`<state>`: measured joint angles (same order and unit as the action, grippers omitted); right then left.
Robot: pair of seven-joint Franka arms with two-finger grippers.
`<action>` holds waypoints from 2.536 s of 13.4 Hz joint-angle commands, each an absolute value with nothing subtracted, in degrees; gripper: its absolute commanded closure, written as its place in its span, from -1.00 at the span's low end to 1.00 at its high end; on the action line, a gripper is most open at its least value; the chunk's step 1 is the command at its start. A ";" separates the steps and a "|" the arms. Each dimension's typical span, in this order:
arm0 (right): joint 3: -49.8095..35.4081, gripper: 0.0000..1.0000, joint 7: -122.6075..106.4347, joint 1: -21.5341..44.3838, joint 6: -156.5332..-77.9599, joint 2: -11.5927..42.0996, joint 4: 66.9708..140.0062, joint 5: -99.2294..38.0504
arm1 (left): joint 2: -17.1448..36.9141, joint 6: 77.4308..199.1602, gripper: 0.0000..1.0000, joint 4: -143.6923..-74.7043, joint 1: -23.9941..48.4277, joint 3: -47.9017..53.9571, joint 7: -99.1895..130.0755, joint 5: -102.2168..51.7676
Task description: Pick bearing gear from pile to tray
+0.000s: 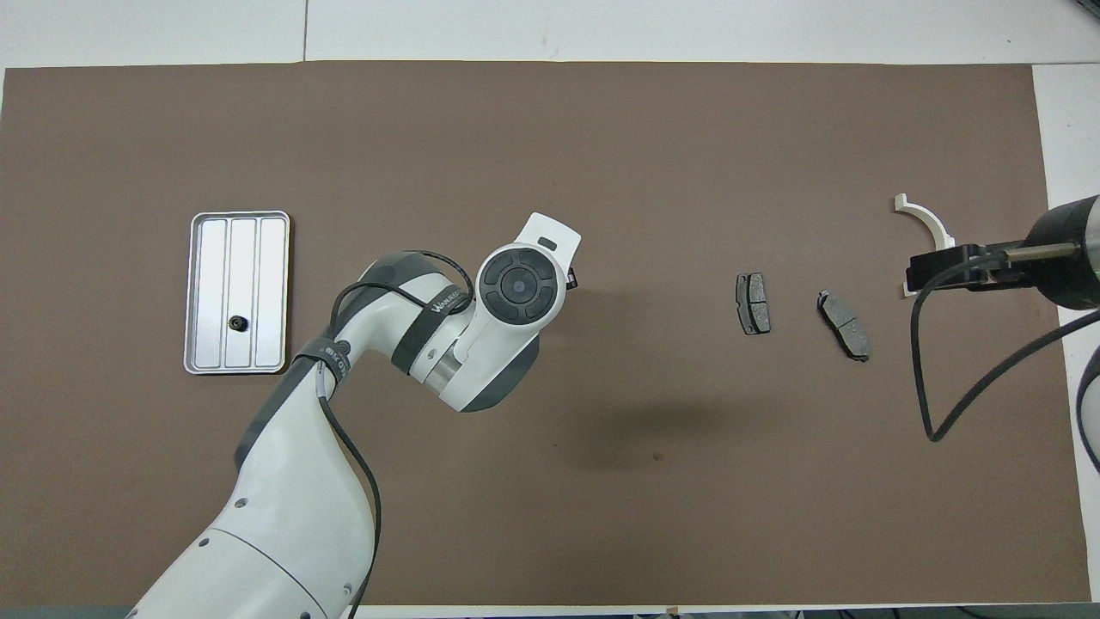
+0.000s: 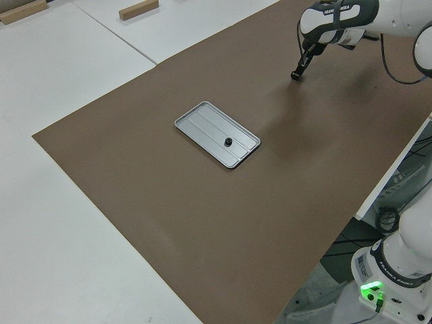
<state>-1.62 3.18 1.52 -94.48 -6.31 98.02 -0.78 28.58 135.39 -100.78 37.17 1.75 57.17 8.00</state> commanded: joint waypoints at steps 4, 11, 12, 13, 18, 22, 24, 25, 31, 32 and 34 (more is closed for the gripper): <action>-2.02 -1.00 2.20 0.79 -94.31 -6.85 98.61 -0.18 | 29.09 134.13 1.00 -98.09 34.90 1.49 55.91 10.81; -1.85 -1.00 2.02 0.79 -94.31 -6.86 98.61 -0.18 | 14.69 115.68 1.00 -99.40 15.77 1.67 21.17 7.04; -1.85 -1.00 2.11 0.88 -94.31 -6.94 98.61 -0.18 | 14.24 115.23 1.00 -99.67 12.17 1.76 14.74 6.86; -1.85 -1.00 2.11 0.88 -94.31 -6.94 98.61 -0.18 | 14.15 115.92 1.00 -100.54 9.43 1.76 10.41 6.68; -1.76 -1.00 1.93 0.70 -93.96 -6.94 98.61 -0.18 | 13.18 134.09 1.00 -113.97 4.13 1.67 2.37 3.69; -1.76 -1.00 1.93 0.79 -93.87 -6.94 98.61 -0.18 | 13.53 135.96 1.00 -117.24 1.42 1.67 -1.04 3.69; -1.76 -1.00 1.93 0.79 -93.87 -6.94 98.61 -0.18 | 13.54 137.54 1.00 -118.65 -0.43 1.67 -3.24 3.69; -1.76 -1.00 1.93 0.79 -93.87 -6.94 98.61 -0.18 | 13.80 137.90 1.00 -118.74 -1.31 1.67 -4.38 3.69; -1.49 -1.00 1.93 0.62 -93.78 -7.03 98.61 -0.18 | 15.29 141.24 1.00 -119.71 -2.11 1.67 -5.10 3.43; -1.49 -1.00 1.93 0.70 -93.78 -6.94 98.61 -0.18 | 15.38 141.33 1.00 -119.71 -1.94 1.67 -5.01 2.91; -1.49 -1.00 1.93 0.70 -93.78 -6.94 98.61 -0.18 | 15.56 142.55 1.00 -119.88 -1.41 1.67 -4.49 2.11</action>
